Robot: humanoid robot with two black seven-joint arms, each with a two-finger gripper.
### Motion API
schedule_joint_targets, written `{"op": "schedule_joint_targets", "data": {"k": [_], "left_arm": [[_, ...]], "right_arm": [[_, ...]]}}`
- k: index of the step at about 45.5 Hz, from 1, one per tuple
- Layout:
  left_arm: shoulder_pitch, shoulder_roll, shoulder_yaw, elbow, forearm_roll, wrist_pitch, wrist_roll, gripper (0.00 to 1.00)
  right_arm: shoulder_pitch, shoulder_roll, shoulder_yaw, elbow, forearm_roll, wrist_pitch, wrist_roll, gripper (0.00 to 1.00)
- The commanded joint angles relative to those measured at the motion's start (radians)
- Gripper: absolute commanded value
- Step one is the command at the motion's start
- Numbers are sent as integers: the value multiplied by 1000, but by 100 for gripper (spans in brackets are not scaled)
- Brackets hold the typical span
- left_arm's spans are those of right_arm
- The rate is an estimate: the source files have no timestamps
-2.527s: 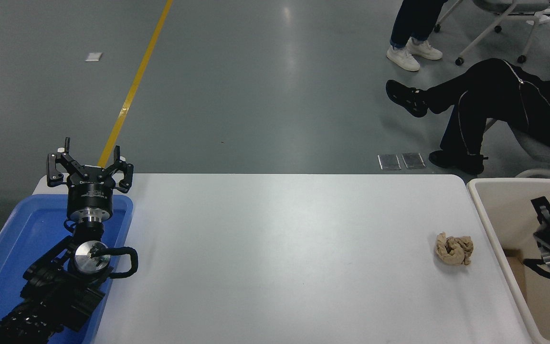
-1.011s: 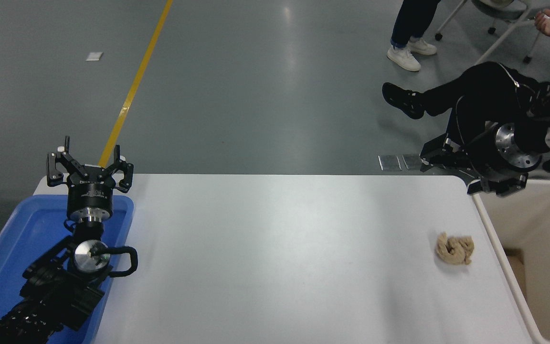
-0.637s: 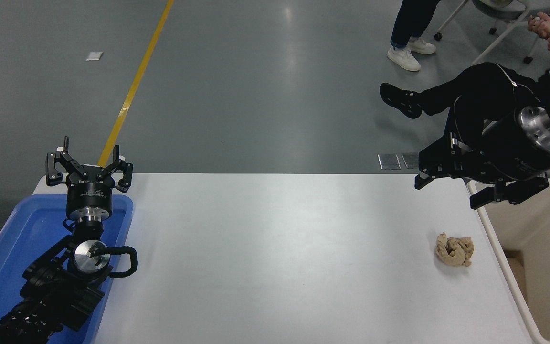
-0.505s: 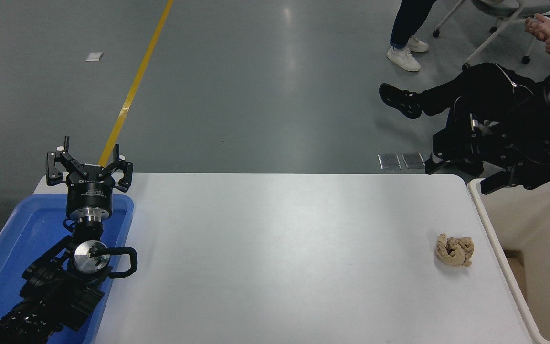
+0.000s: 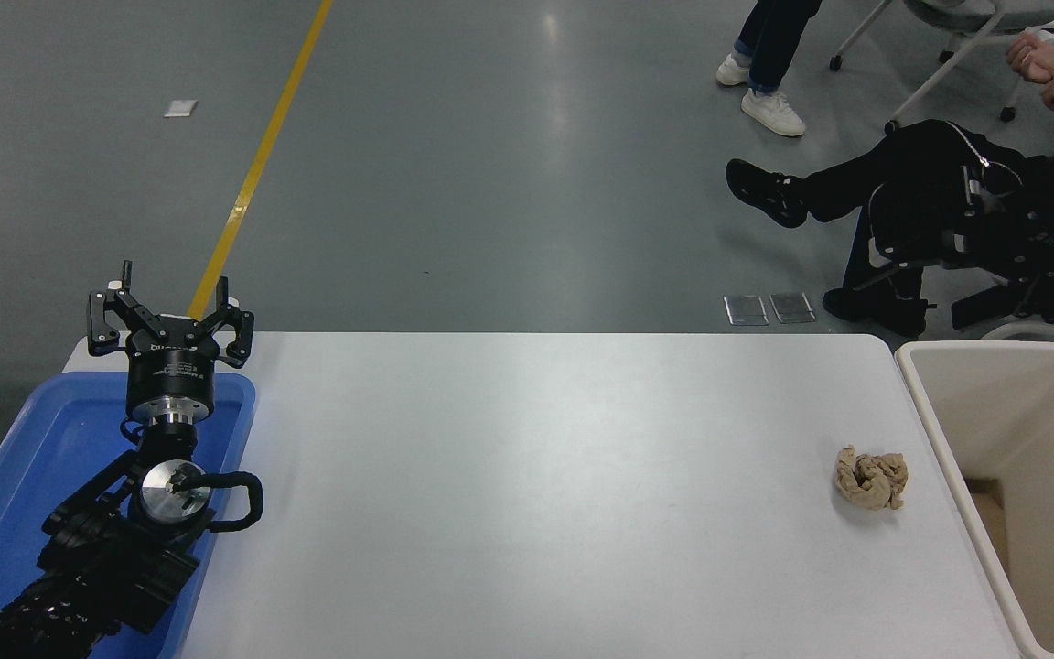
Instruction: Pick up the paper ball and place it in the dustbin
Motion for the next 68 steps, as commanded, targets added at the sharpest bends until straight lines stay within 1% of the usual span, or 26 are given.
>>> {"op": "schedule_joint_targets", "data": {"k": [1, 5, 19, 25, 37, 45, 50, 59, 68], "left_arm": [[0, 0, 0, 0, 0, 0, 0, 99], [0, 0, 0, 0, 0, 0, 0, 99], [-2, -1, 0, 0, 0, 0, 0, 99], [0, -1, 0, 0, 0, 0, 0, 99], [-2, -1, 0, 0, 0, 0, 0, 99], [-2, -1, 0, 0, 0, 0, 0, 99], [-2, -1, 0, 0, 0, 0, 0, 99], [-2, -1, 0, 0, 0, 0, 0, 99], [-2, -1, 0, 0, 0, 0, 0, 99]], "right_arm": [[-119, -3, 0, -10, -106, 2, -2, 100], [-240, -2, 6, -57, -155, -15, -2, 100], [-691, 76, 114, -249, -168, -313, -2, 100], [-864, 109, 167, -356, -166, -408, -2, 100], [-1133, 138, 364, -505, -148, -462, -2, 100], [-1285, 175, 472, -622, -148, -529, -2, 100], [-1335, 193, 483, -703, -149, -549, -2, 100], [-1437, 282, 484, -886, -149, -571, -1, 100], [-1483, 325, 484, -923, -148, -575, 1, 100]]}}
